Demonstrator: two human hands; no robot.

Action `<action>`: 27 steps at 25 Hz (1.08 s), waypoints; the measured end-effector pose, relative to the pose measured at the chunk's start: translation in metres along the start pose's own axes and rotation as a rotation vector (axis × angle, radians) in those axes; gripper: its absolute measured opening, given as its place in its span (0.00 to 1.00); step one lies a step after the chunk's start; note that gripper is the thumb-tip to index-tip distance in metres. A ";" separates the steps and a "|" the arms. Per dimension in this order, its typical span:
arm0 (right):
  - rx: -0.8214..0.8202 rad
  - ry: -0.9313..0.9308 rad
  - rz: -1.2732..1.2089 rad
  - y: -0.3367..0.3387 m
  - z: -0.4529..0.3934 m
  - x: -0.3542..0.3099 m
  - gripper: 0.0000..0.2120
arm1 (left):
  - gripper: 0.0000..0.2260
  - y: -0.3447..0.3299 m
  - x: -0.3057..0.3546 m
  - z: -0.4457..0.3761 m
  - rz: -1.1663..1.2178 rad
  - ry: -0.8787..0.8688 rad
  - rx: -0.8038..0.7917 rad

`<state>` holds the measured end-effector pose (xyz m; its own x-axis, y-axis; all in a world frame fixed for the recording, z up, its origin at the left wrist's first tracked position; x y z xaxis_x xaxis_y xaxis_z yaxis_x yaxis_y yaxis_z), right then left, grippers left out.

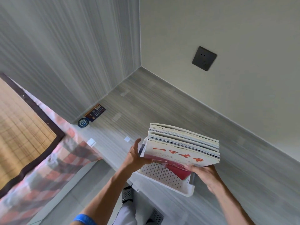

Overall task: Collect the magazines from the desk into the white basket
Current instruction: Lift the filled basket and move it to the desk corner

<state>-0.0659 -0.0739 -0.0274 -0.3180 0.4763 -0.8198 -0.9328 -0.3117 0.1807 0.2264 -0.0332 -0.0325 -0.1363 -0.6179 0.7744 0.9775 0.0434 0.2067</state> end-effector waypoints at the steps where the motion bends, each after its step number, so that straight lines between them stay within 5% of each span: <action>1: -0.014 0.007 0.016 0.001 0.001 -0.002 0.16 | 0.36 0.001 -0.014 0.006 0.025 0.189 0.013; 3: -0.037 0.068 0.050 0.001 0.006 -0.010 0.17 | 0.25 -0.008 -0.043 0.021 0.191 0.418 0.003; 7: -0.041 0.407 -0.109 0.017 0.027 -0.074 0.30 | 0.17 -0.027 -0.060 0.030 0.410 0.429 0.142; 10: 0.010 0.537 0.427 0.038 0.036 -0.148 0.37 | 0.25 -0.023 -0.050 0.030 -0.285 -0.006 0.482; 12: -0.081 0.478 0.870 0.031 0.038 -0.177 0.45 | 0.27 -0.026 -0.055 0.038 -0.460 -0.194 0.619; 14: -0.184 0.407 1.068 0.008 0.037 -0.185 0.53 | 0.29 -0.034 -0.063 0.043 0.151 0.093 0.539; 16: -0.102 0.465 1.290 -0.025 0.034 -0.178 0.52 | 0.23 -0.054 -0.069 0.046 0.796 0.449 0.297; 20: 0.251 0.640 1.460 -0.066 0.032 -0.154 0.47 | 0.18 -0.075 -0.062 0.046 0.865 0.465 0.168; 27: 0.352 0.782 1.392 -0.067 0.032 -0.146 0.45 | 0.22 -0.078 -0.043 0.043 0.886 0.515 0.180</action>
<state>0.0380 -0.0961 0.0970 -0.8422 -0.5382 0.0318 -0.0423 0.1248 0.9913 0.1493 0.0237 -0.0563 0.7457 -0.5656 0.3523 0.6492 0.7358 -0.1927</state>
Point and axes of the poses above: each hand's wrist, its own z-axis away from the middle knuckle, its own y-axis out of the back of the hand, x = y × z, the point moved 2 cm from there along -z, towards the middle knuckle
